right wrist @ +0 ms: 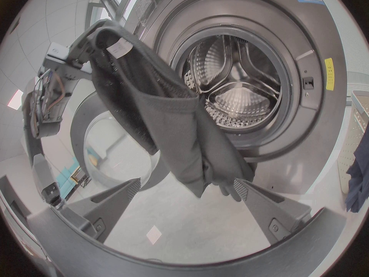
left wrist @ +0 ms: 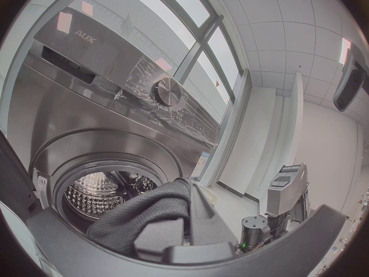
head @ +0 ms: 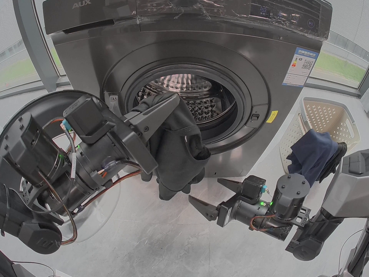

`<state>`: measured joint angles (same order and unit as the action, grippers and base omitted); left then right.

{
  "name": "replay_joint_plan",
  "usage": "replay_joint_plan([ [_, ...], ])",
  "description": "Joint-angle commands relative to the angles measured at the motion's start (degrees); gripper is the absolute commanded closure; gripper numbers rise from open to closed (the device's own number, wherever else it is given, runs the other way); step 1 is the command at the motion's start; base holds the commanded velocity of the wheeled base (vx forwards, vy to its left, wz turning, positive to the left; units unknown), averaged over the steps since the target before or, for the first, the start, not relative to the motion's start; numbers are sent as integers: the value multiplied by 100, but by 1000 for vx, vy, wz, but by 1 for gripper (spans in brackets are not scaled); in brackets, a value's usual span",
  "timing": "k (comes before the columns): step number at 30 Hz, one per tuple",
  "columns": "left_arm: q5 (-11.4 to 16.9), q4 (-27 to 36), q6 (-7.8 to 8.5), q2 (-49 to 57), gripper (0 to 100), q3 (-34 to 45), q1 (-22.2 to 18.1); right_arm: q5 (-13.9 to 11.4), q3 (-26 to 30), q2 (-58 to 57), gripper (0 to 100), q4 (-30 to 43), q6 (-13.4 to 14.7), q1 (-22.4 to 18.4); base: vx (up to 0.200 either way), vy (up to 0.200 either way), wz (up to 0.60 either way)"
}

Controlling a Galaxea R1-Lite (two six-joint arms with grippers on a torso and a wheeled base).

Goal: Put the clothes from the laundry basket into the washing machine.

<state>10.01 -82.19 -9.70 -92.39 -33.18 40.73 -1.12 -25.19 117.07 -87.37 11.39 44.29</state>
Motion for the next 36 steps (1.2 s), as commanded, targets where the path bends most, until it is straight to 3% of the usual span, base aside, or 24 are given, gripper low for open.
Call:
replay_joint_plan([
  [1, 19, 1, -5, 46, 100, 22, 5, -11, -672, 317, 0, 36, -22, -166, 0, 0, 0],
  [12, 45, -16, 4, 55, 100, 75, 93, -28, -1665, 1099, 0, -8, -84, -210, 0, 0, 0],
  [22, 63, -16, 21, 37, 100, 295, 392, -134, -2096, 1372, 0, -8, -75, 45, 0, 0, 0],
  [29, 54, -140, -14, 63, 100, 207, 383, -72, -2570, 1723, 0, -17, -22, -34, 0, 0, 0],
  [30, 45, -140, -23, 72, 100, 207, 374, -72, -2579, 1732, 100, -26, -22, -43, 0, 0, 0],
  [36, -8, -131, -40, 46, 100, 216, 260, 68, -2562, 1538, 100, -114, -5, -184, 0, 0, 0],
])
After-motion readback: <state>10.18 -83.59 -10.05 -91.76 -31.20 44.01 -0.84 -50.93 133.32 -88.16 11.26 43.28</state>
